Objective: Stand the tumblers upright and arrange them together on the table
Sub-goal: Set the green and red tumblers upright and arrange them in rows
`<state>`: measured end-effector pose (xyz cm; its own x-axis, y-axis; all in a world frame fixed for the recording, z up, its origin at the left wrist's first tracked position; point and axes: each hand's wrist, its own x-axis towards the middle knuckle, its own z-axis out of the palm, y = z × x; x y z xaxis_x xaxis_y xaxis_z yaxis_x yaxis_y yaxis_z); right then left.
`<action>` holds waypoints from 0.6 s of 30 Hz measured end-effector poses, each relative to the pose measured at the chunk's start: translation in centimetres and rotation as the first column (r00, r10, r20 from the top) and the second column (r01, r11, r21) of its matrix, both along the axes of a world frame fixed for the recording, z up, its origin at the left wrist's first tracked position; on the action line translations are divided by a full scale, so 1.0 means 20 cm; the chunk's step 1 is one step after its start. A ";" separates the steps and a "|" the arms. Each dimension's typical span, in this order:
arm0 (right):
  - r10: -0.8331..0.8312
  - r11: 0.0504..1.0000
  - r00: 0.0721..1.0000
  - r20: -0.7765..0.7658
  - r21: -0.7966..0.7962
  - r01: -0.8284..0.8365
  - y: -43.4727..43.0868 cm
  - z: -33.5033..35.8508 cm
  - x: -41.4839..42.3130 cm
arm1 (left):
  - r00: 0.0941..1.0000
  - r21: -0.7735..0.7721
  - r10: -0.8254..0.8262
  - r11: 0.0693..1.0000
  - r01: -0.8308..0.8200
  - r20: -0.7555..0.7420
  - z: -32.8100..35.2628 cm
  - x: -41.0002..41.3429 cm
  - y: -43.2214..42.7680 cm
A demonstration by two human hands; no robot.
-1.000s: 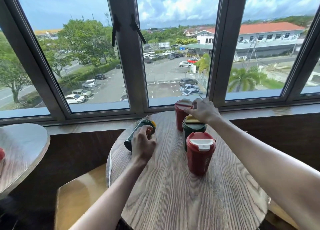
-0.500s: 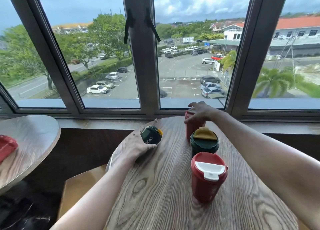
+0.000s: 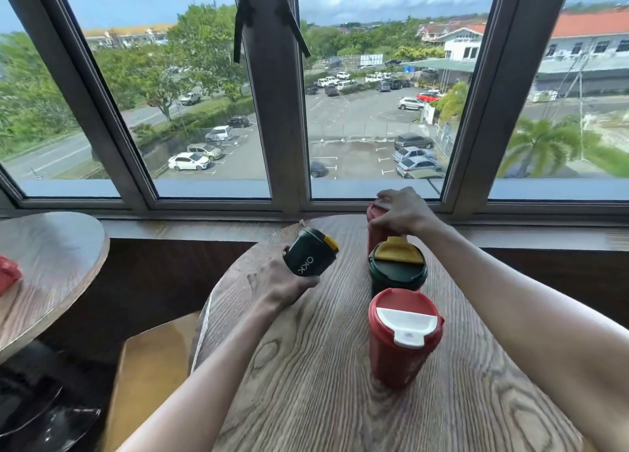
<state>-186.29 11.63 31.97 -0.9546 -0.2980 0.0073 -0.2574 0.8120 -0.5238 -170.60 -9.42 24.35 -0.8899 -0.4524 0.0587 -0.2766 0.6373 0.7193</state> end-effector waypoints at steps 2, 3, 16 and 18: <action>-0.028 1.000 0.998 -0.048 -0.016 0.027 0.05 -0.01 0.04 | 0.996 0.082 -0.067 0.994 0.072 -0.056 -0.03 -0.01 0.02; -0.043 0.999 0.997 -0.066 -0.023 0.041 0.07 -0.01 0.05 | 0.993 0.124 -0.087 0.988 0.096 -0.076 -0.04 -0.01 0.02; -0.146 0.988 0.988 -0.041 -0.057 0.143 0.11 0.03 0.16 | 0.915 0.498 -0.329 0.768 0.403 -0.233 -0.18 -0.02 -0.02; -0.162 0.986 0.986 -0.027 -0.033 0.161 0.11 0.01 0.16 | 0.920 0.491 -0.313 0.779 0.391 -0.237 -0.16 0.00 0.00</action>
<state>-183.04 13.91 32.21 -0.9893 -0.1393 0.0429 -0.1401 0.8280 -0.5429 -170.64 -9.41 21.09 -0.9937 -0.1056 0.0377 0.0169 0.1916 0.9813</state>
